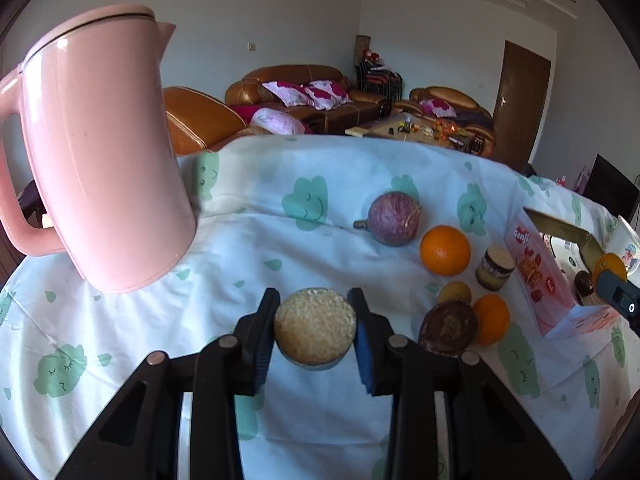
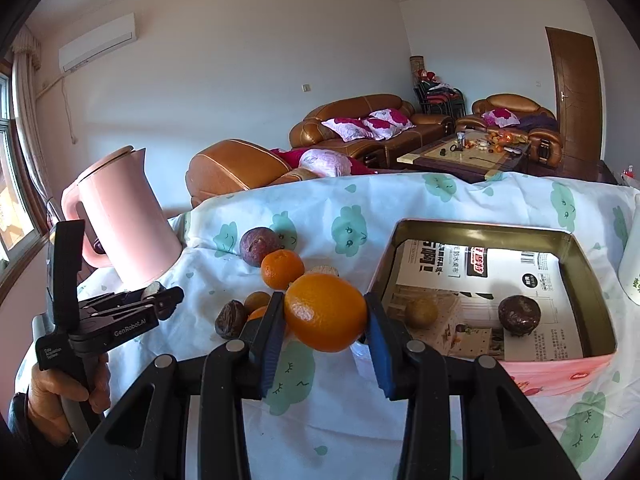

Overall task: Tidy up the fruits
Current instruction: 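Put orange in pink tin with right tool while left adds snack cake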

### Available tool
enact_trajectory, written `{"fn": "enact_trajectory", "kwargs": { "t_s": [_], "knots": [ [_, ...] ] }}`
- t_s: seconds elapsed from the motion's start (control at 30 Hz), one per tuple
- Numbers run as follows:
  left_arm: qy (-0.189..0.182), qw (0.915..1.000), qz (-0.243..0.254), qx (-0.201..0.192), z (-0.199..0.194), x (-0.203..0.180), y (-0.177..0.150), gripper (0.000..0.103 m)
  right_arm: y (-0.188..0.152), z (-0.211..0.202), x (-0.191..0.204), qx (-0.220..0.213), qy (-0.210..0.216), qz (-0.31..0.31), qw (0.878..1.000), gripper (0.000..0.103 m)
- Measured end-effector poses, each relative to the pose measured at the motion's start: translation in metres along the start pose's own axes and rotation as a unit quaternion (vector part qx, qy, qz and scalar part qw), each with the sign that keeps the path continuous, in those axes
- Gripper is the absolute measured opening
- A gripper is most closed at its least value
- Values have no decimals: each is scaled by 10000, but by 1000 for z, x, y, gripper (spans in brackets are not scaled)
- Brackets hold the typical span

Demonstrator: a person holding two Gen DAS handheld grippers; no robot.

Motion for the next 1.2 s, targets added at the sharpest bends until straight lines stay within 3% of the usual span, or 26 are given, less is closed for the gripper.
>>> {"fn": "enact_trajectory", "kwargs": {
  "t_s": [0.17, 0.33, 0.57, 0.87, 1.2],
  "knots": [
    [7, 9986, 4, -527, -19, -8, 8, 36, 7, -6, -14, -139, -160, 47, 9998, 41],
    [-30, 9971, -39, -757, -29, -16, 11, 36, 12, -10, -36, -236, -710, -24, 9972, 41],
    [-175, 9966, 237, -770, -32, -60, 5, 36, 16, -13, -72, -200, -789, 211, 9965, 41],
    [-532, 9935, 683, -745, -33, -142, 8, 36, 17, -13, -113, -62, -655, 362, 9972, 41],
    [-790, 9890, 1043, -683, -23, -219, 17, 36, 24, -23, -165, -103, -998, 460, 9939, 41]
  ]
}}
Point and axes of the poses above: each gripper's, at about its wrist camera, not at the fingertips, and z roughly the way its jaws point, x to its left, y to its top, the point moved 10 cm from there along z, roughly the way its jaws point, and after that the axes turned 14 degrees about x, right-handed, at the moved point
